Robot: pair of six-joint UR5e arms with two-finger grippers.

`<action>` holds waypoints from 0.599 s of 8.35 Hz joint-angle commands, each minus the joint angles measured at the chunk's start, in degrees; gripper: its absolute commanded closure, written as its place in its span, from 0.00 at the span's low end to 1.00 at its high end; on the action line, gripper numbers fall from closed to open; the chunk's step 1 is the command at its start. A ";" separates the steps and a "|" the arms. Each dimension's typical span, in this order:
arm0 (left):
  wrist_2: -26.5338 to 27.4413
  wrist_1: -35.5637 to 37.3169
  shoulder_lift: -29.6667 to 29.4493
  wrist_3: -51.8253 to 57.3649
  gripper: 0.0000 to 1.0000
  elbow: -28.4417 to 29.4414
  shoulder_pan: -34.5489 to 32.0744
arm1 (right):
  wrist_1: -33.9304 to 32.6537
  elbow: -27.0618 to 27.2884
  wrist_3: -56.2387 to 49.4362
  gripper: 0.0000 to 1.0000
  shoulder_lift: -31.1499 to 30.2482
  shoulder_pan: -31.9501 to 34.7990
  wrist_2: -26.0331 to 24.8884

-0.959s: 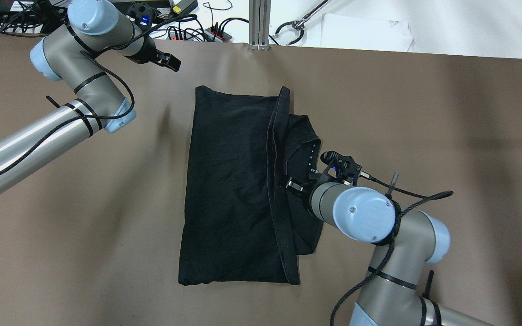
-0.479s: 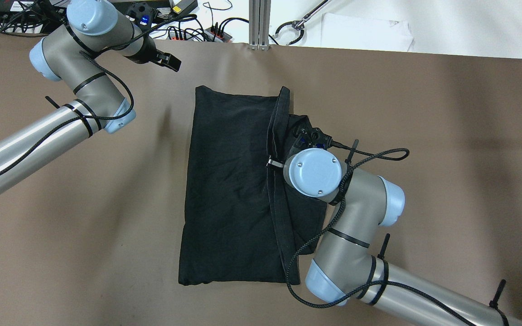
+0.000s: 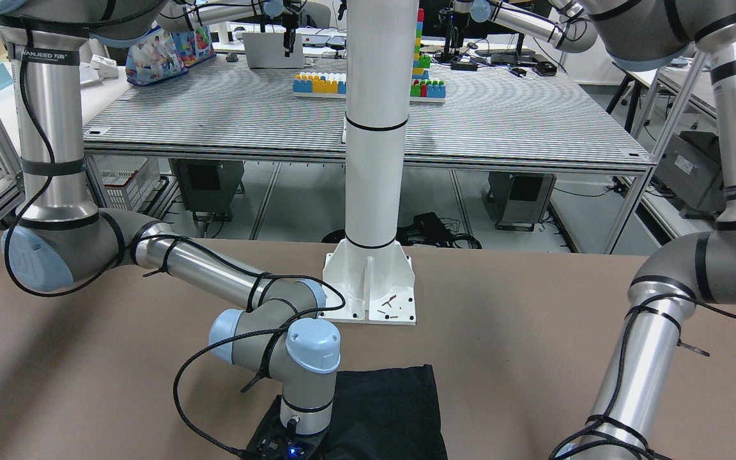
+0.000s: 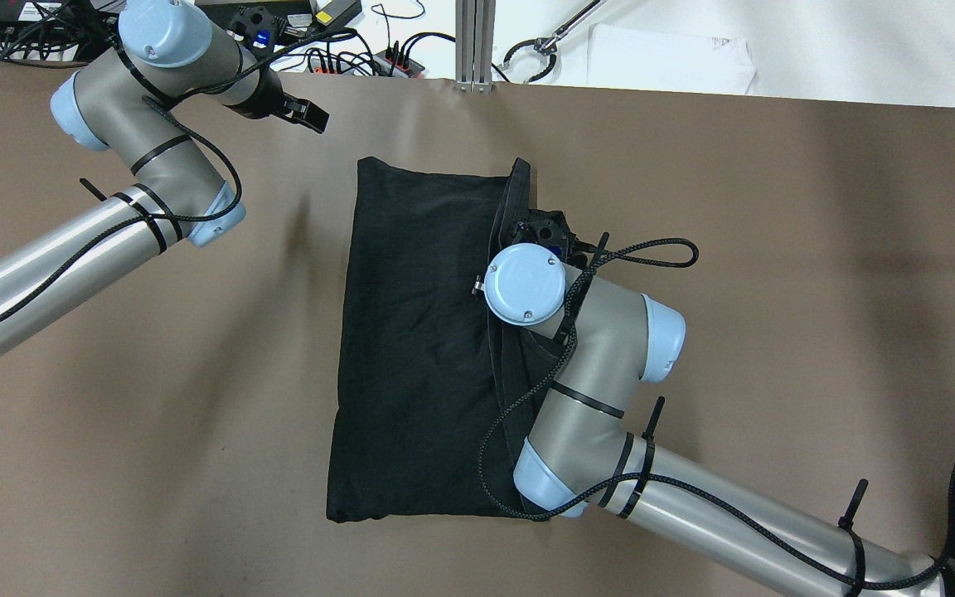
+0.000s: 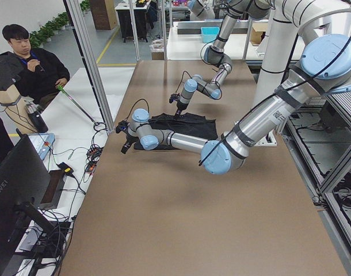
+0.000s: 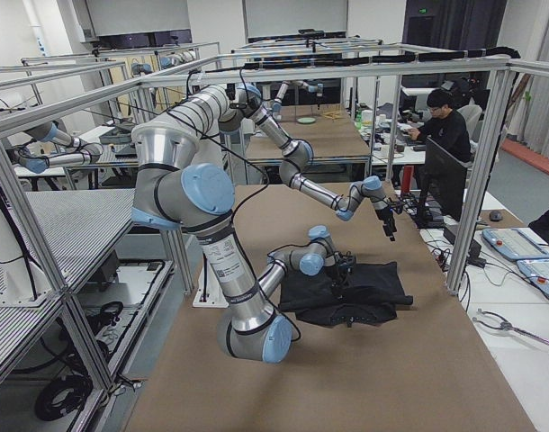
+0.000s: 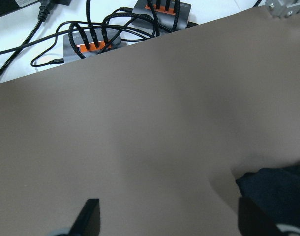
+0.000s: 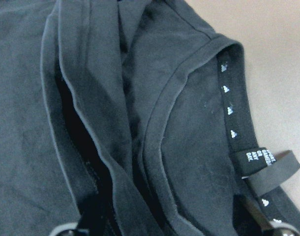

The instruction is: Fold clothes

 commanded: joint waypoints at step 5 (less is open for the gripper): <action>0.00 0.02 0.19 0.07 0.00 0.00 0.00 | -1.85 0.26 -0.12 0.80 1.32 0.56 4.88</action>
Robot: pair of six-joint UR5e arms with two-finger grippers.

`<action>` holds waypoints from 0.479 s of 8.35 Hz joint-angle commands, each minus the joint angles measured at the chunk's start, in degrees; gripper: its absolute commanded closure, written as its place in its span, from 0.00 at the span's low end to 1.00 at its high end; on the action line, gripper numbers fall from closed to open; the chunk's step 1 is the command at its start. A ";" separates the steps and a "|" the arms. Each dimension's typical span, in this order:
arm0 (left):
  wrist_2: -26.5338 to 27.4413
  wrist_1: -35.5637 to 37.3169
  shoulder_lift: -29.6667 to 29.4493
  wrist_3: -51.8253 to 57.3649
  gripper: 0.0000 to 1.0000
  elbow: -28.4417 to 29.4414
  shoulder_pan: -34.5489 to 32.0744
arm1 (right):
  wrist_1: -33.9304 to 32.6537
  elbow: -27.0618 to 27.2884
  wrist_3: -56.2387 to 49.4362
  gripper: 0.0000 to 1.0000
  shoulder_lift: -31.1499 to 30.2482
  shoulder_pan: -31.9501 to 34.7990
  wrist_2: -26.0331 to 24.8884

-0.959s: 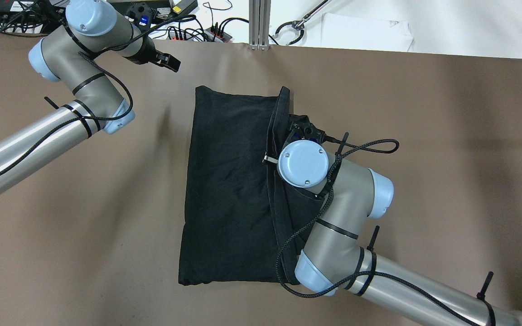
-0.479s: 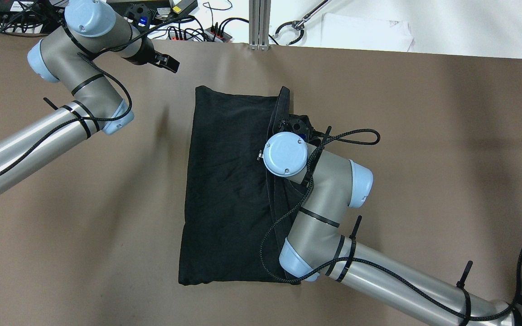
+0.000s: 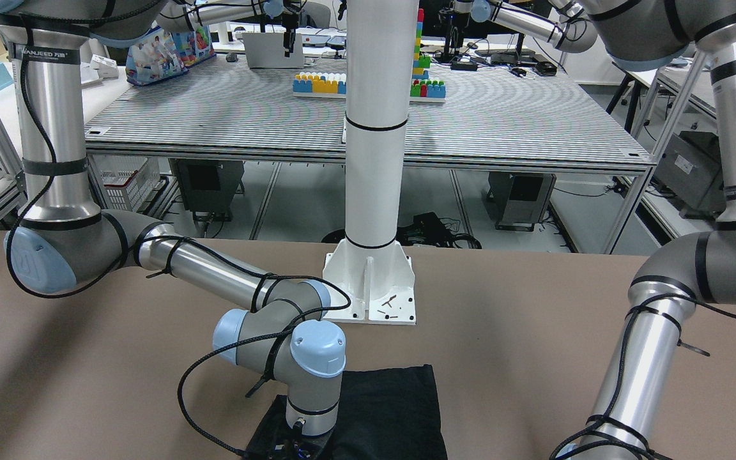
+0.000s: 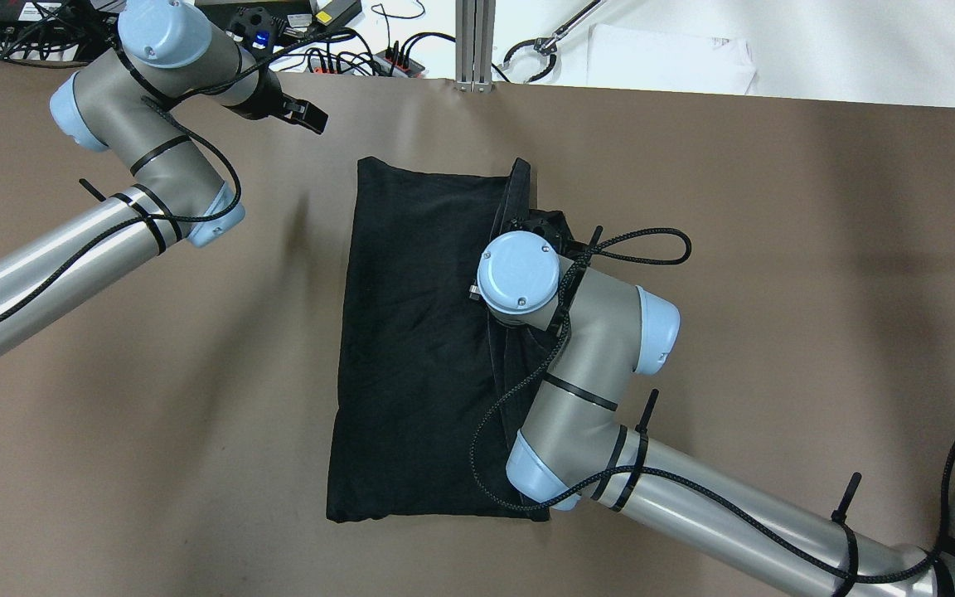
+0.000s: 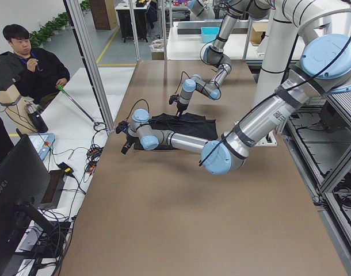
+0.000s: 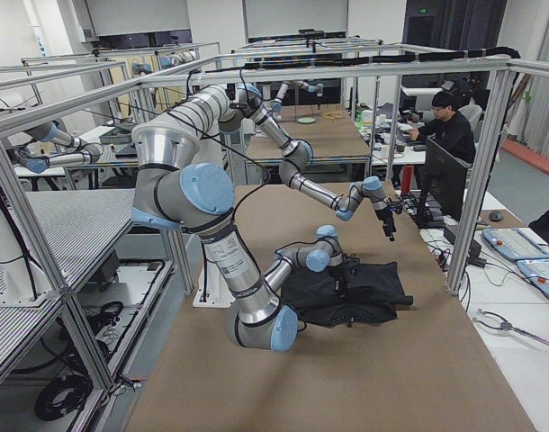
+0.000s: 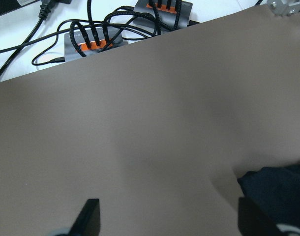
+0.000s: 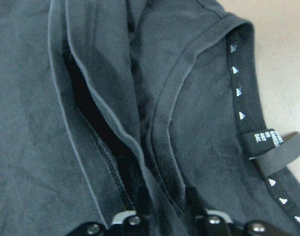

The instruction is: Fold clothes

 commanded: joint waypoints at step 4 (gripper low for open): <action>0.00 -0.16 0.17 0.05 0.00 -0.09 0.00 | -0.56 2.63 0.30 0.91 -0.14 0.49 0.90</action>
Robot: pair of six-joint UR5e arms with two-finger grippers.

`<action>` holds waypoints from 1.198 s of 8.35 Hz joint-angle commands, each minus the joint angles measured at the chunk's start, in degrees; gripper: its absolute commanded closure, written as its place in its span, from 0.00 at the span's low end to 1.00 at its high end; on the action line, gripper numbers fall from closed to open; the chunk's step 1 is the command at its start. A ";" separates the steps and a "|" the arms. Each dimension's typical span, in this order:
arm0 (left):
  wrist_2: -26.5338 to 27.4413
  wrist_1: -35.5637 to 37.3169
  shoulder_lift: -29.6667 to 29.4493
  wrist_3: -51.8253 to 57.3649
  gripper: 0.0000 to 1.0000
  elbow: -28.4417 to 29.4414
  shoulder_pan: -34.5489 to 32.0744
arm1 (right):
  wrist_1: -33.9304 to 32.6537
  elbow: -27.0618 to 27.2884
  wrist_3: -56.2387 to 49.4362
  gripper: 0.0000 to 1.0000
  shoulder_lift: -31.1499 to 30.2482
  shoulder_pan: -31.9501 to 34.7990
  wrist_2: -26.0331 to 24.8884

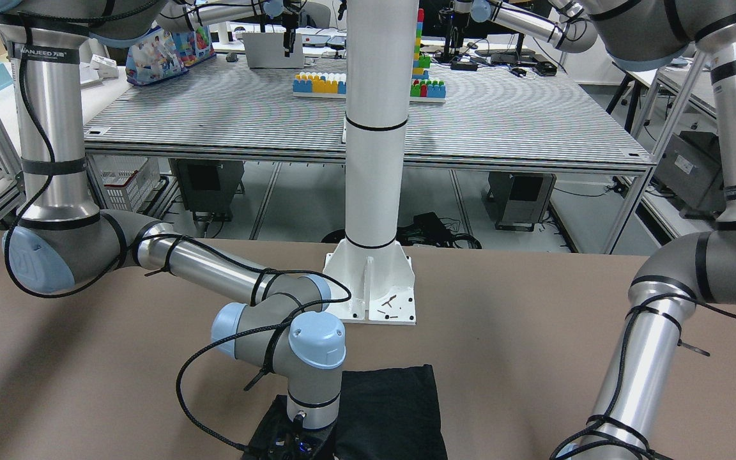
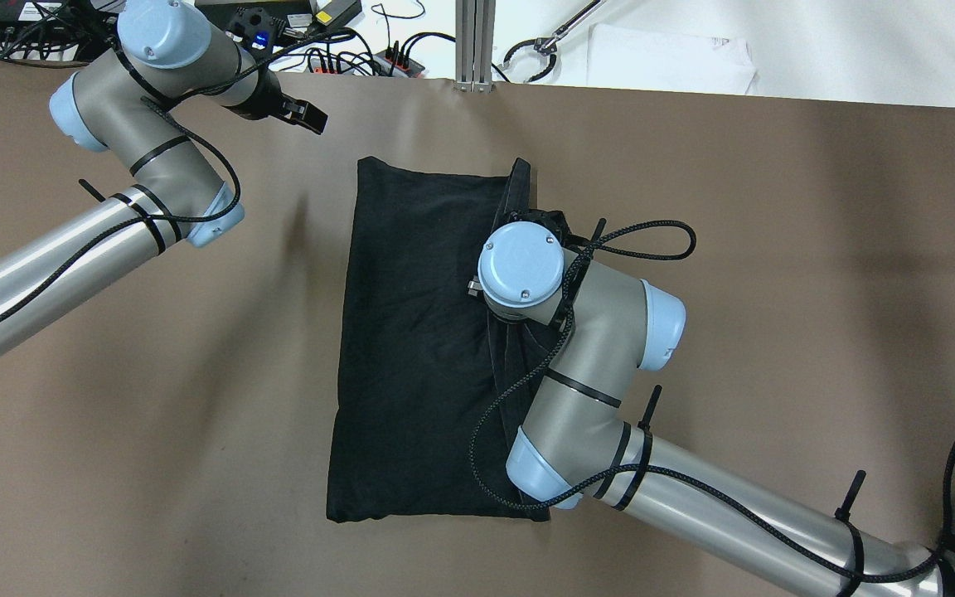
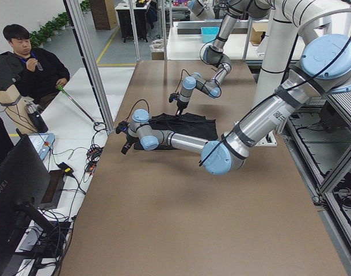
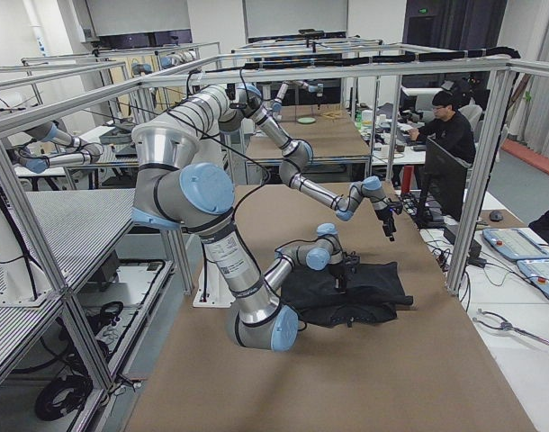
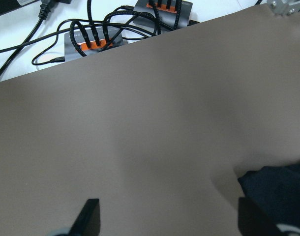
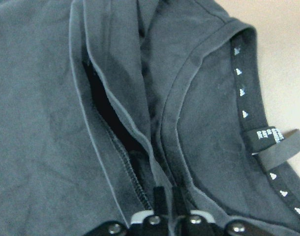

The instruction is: Fold clothes

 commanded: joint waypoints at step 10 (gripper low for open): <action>0.01 -0.26 0.52 -0.09 0.00 -0.03 0.18 | 0.20 0.95 0.10 0.44 -0.87 0.84 0.29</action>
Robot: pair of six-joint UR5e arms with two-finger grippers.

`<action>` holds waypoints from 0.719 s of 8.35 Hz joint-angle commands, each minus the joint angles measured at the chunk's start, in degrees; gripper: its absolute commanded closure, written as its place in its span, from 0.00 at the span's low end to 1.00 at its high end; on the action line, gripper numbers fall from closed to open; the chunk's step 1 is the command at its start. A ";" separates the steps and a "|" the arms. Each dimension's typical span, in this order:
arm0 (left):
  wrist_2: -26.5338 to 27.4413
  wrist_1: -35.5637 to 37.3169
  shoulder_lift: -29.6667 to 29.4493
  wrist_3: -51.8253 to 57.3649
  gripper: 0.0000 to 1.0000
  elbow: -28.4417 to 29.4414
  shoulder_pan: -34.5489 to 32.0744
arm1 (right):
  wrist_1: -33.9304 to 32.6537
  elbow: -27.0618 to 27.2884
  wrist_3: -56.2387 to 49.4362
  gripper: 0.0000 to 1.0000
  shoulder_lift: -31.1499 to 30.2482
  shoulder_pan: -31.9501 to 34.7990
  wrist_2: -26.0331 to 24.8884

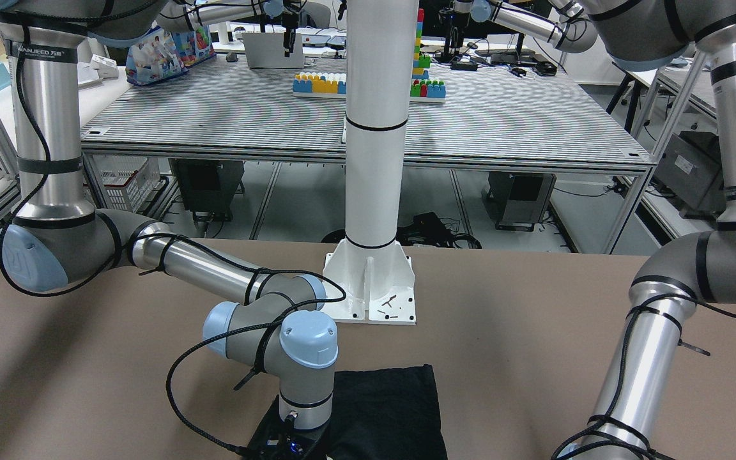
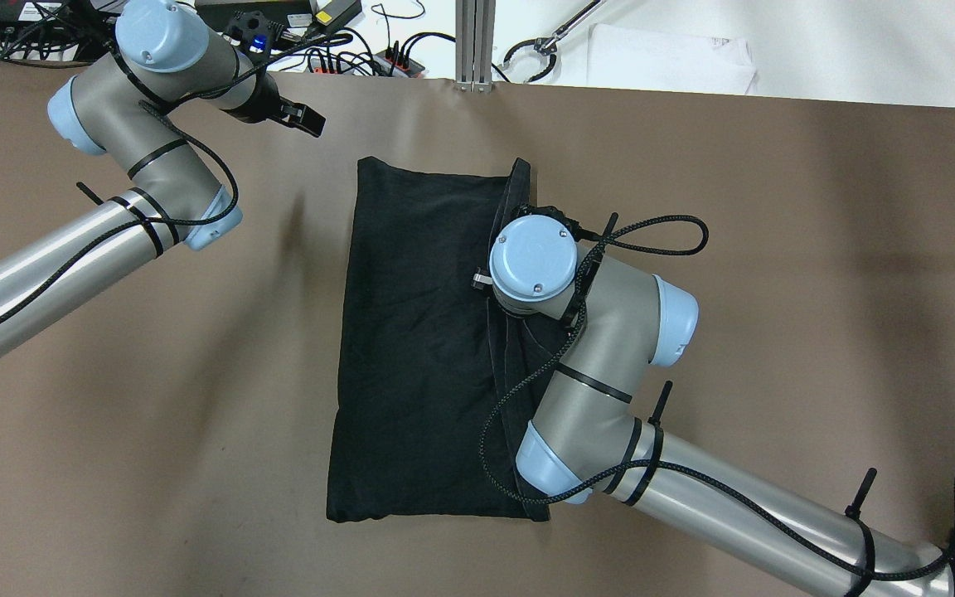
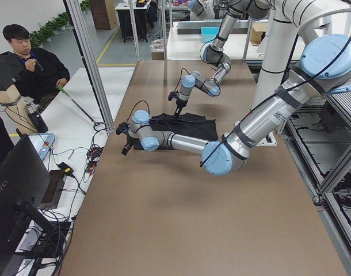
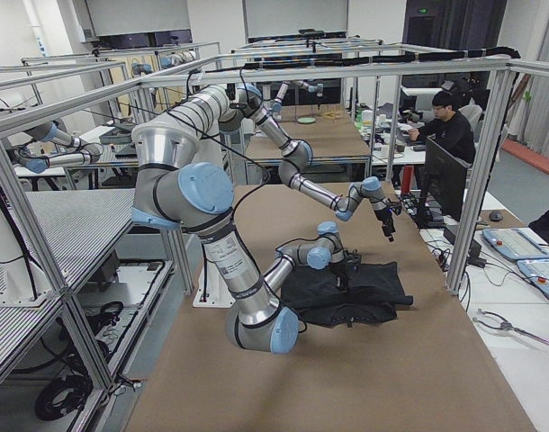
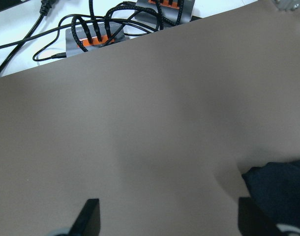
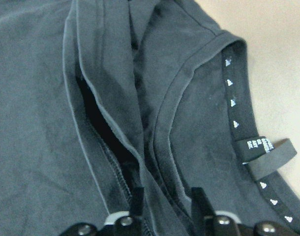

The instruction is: Fold clothes

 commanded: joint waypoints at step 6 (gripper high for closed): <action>0.00 0.09 0.00 0.00 0.00 0.00 0.35 | 0.13 -0.50 0.55 0.58 0.26 -0.50 -0.08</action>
